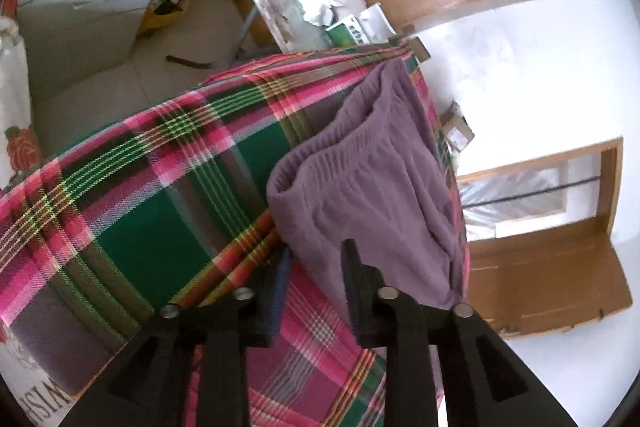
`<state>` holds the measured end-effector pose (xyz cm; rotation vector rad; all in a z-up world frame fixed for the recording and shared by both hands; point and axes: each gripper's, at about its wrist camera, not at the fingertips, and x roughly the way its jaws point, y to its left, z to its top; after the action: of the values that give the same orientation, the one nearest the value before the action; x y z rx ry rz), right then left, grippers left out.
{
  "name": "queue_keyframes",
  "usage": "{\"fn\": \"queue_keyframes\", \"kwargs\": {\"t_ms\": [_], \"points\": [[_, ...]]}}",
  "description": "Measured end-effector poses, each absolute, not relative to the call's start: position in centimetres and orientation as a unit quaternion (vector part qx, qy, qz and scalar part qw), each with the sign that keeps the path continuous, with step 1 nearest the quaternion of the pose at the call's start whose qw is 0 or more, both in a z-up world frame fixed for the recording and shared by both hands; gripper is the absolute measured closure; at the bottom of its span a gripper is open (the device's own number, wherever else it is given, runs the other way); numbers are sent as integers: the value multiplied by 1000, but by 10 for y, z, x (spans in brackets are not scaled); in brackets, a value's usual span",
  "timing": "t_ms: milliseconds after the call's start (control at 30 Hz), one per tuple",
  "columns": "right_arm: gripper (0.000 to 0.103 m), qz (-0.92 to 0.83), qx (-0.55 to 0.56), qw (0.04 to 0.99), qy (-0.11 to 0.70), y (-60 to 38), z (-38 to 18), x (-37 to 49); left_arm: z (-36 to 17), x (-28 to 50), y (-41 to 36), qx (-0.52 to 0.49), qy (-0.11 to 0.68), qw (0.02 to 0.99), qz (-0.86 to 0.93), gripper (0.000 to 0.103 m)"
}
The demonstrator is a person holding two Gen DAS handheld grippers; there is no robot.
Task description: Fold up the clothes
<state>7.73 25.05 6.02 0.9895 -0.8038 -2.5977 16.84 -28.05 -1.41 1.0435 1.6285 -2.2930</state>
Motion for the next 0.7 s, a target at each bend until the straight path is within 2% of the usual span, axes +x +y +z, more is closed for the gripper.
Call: {"fn": "queue_keyframes", "kwargs": {"t_ms": [100, 267, 333, 367, 400, 467, 700], "points": [[100, -887, 347, 119, -282, 252, 53, 78, -13, 164, -280, 347, 539, 73, -764, 69], [100, -887, 352, 109, -277, 250, 45, 79, -14, 157, -281, 335, 552, 78, -760, 68], [100, -885, 354, 109, -281, 251, 44, 79, -16, 156, -283, 324, 564, 78, -755, 71], [100, -884, 355, 110, -283, 251, 43, 78, -18, 156, -283, 319, 569, 79, -754, 76], [100, -884, 356, 110, -284, 252, 43, 78, -19, 156, -284, 319, 570, 82, -753, 87], [100, -884, 354, 112, -283, 252, 44, 80, -18, 154, -284, 321, 566, 79, -755, 94], [100, -887, 347, 126, -277, 250, 52, 90, -3, 159, -285, 302, 554, 54, -774, 96]]}}
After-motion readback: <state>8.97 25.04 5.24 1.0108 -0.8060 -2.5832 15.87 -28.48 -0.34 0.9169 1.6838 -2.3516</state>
